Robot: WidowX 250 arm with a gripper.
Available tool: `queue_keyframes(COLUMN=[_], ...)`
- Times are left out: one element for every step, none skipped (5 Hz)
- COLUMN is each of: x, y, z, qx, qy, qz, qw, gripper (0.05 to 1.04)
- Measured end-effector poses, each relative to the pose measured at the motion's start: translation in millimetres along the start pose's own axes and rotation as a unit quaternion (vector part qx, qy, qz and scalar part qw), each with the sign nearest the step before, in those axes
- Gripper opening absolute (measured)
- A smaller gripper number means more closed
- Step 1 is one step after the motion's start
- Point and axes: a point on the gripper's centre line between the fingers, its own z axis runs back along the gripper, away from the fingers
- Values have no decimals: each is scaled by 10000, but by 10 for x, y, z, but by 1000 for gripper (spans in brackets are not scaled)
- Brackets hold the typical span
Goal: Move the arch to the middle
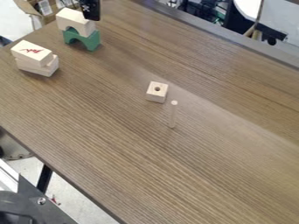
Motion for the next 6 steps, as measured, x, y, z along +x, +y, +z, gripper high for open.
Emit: queue_keyframes(x=[49,111,124,180,233,264], y=[-35,-25,-48,-67,-64,-47], z=[-20,-47,-71,-25,17,-3], qx=[254,376,560,687,806,948], qy=[62,53,126,132,141,123], qz=[-116,-137,-180,-195,-168,-132], qw=[9996,9992,9982,9974,9965,9953], gripper=[999,999,999,999,999,999])
